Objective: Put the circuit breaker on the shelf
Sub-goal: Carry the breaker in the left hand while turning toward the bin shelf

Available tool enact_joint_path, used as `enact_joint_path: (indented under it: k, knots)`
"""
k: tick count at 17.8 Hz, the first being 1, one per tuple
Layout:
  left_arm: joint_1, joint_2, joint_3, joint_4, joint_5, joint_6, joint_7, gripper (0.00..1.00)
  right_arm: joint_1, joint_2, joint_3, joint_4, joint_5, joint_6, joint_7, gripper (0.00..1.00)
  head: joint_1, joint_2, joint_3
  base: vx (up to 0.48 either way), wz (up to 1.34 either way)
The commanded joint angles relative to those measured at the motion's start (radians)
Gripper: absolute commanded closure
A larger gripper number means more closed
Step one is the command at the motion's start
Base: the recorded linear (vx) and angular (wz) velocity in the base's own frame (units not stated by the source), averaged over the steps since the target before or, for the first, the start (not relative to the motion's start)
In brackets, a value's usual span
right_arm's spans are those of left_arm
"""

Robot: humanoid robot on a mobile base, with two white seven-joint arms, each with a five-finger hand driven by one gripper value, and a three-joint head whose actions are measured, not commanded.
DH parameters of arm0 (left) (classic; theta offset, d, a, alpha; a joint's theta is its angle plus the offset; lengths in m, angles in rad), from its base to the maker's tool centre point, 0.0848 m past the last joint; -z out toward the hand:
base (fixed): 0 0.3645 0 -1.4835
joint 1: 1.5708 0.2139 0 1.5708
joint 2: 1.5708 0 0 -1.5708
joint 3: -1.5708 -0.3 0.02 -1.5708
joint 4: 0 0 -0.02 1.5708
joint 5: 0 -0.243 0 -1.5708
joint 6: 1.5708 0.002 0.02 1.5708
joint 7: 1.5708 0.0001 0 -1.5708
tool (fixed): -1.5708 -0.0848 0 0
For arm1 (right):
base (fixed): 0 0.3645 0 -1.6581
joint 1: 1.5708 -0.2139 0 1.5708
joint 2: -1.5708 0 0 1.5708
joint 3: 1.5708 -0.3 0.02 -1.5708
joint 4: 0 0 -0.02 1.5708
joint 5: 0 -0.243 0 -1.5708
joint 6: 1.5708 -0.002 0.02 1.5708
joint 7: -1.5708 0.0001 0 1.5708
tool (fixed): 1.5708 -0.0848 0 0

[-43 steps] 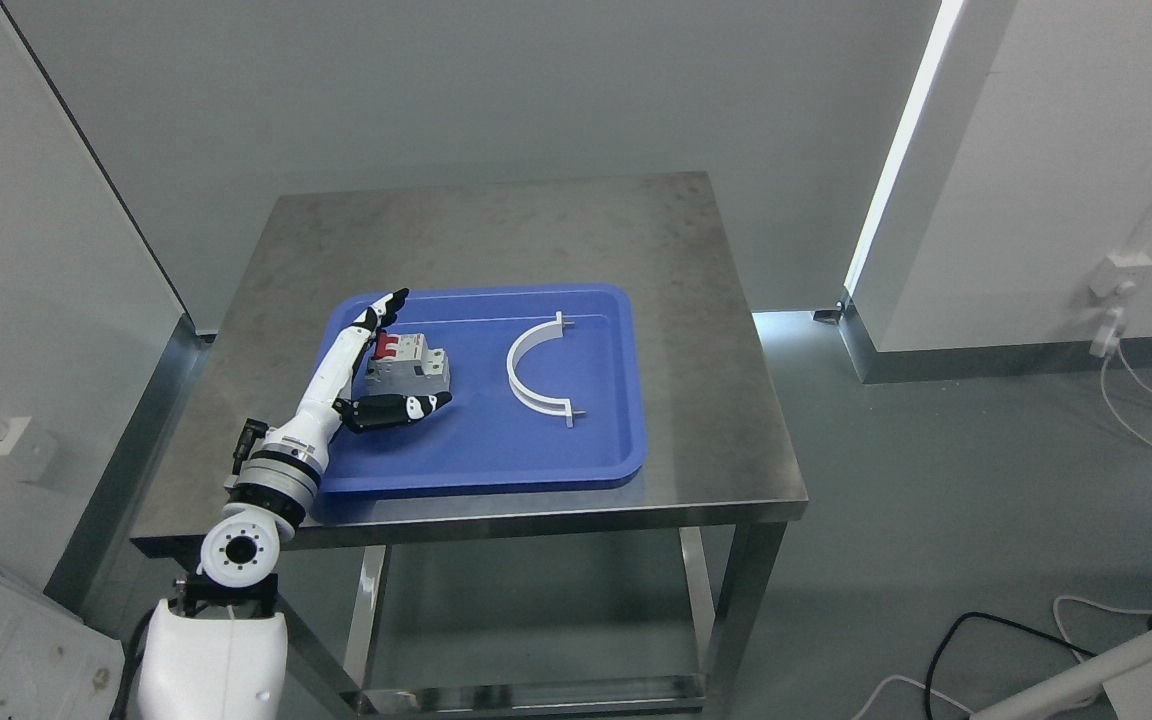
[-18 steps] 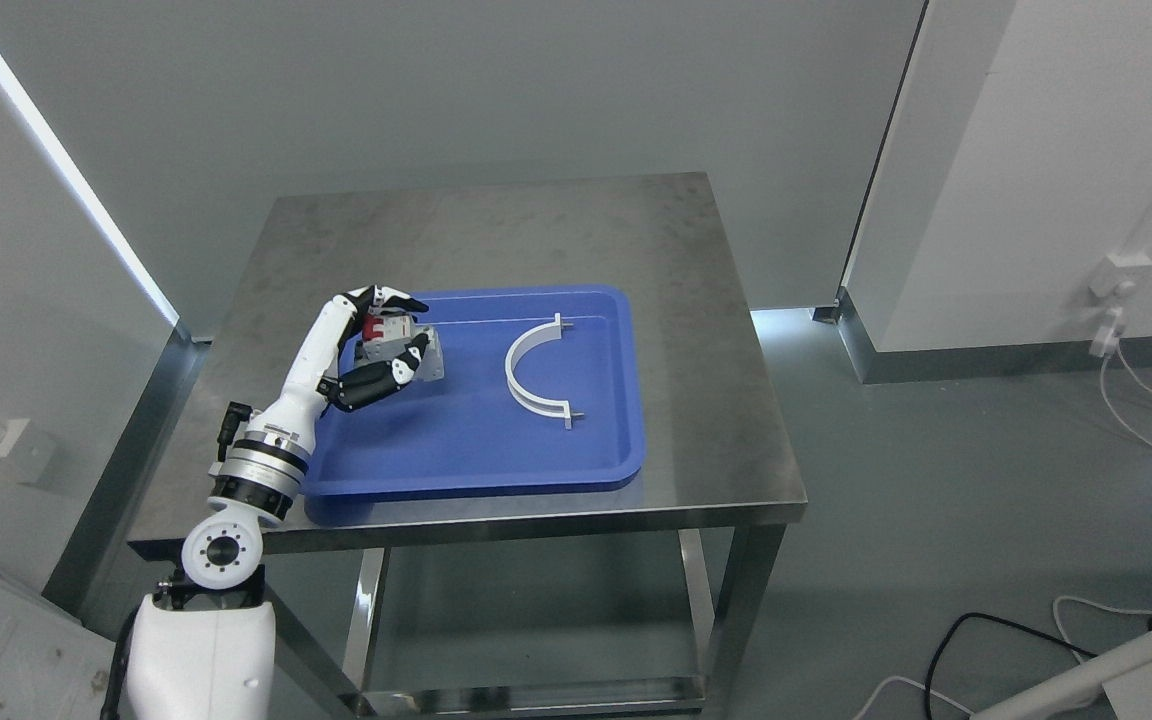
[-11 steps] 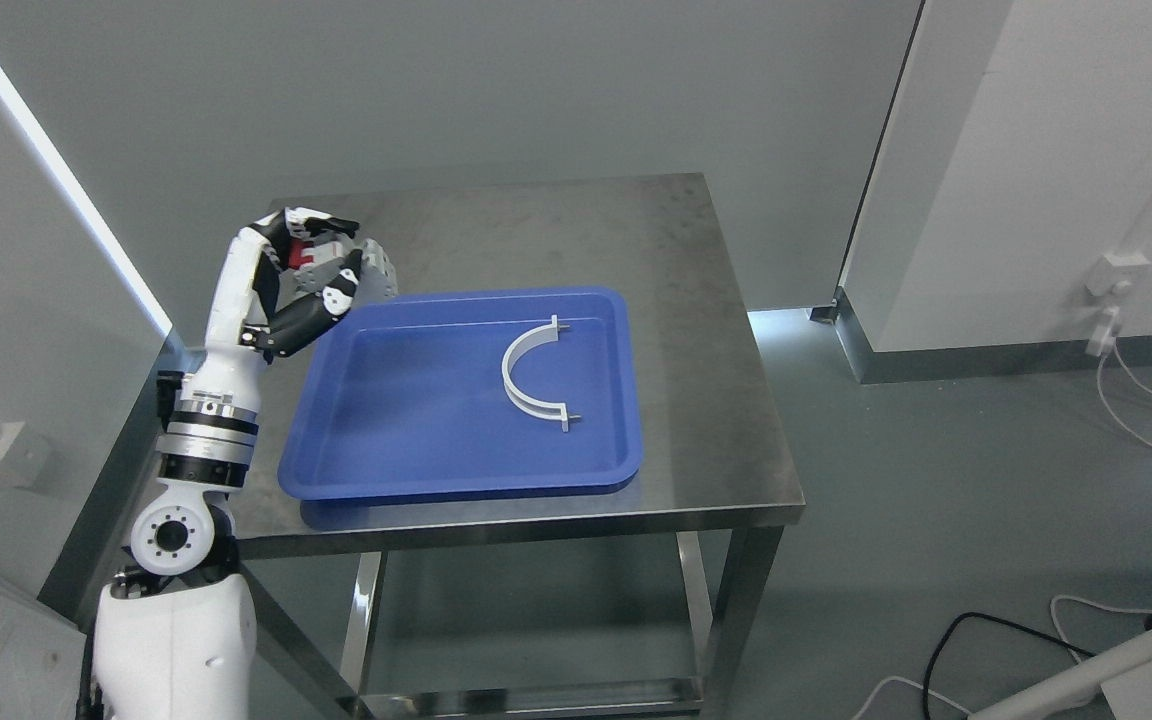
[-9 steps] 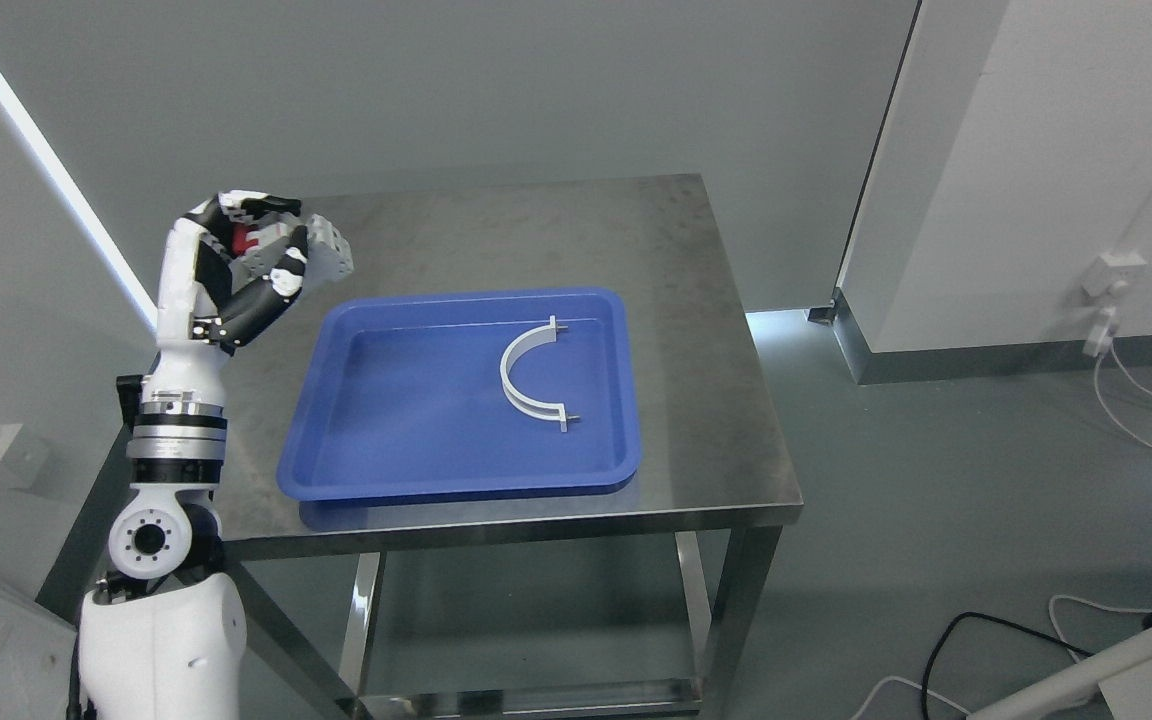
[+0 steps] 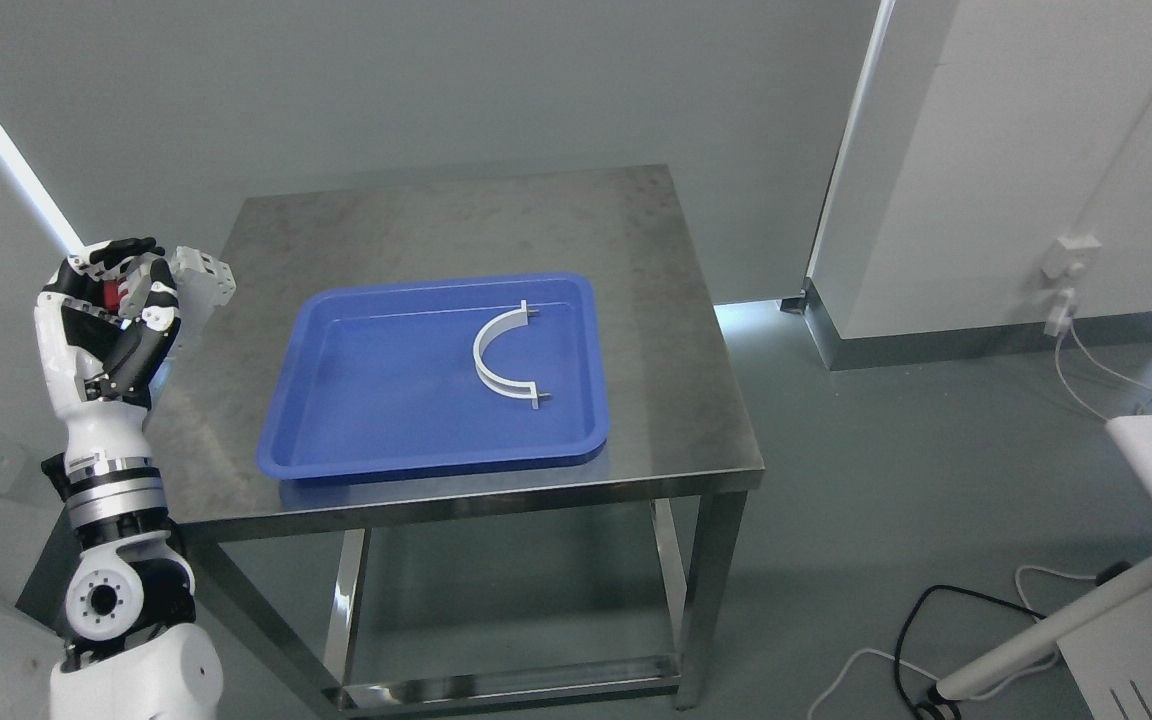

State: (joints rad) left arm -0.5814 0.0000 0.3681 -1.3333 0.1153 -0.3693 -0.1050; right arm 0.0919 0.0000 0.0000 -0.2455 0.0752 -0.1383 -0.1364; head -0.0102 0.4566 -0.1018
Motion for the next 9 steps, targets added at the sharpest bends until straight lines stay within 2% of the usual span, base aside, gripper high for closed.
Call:
enact_joint_path:
  k: [1, 3, 5, 9]
  knots:
    - [0.080, 0.017, 0.015, -0.098, 0.037, 0.000, -0.001, 0.98, 0.000, -0.017, 0.020, 0.000, 0.000, 0.217, 0.000, 0.00, 0.0000, 0.000, 0.000, -0.146, -0.21]
    - [0.104, 0.017, 0.014, -0.116, 0.037, -0.011, -0.021, 0.98, 0.000, -0.017, 0.020, 0.000, 0.000, 0.217, 0.000, 0.00, 0.0000, 0.000, 0.000, -0.115, -0.24]
    - [0.130, 0.017, 0.026, -0.138, 0.037, -0.042, -0.129, 0.98, 0.000, -0.017, 0.020, 0.000, 0.000, 0.217, 0.000, 0.00, 0.0000, 0.000, 0.000, -0.142, -0.31]
    - [0.198, 0.017, 0.040, -0.139, 0.037, -0.170, -0.318, 0.98, 0.000, -0.017, 0.020, 0.000, 0.000, 0.217, 0.000, 0.00, 0.0000, 0.000, 0.000, -0.145, -0.37]
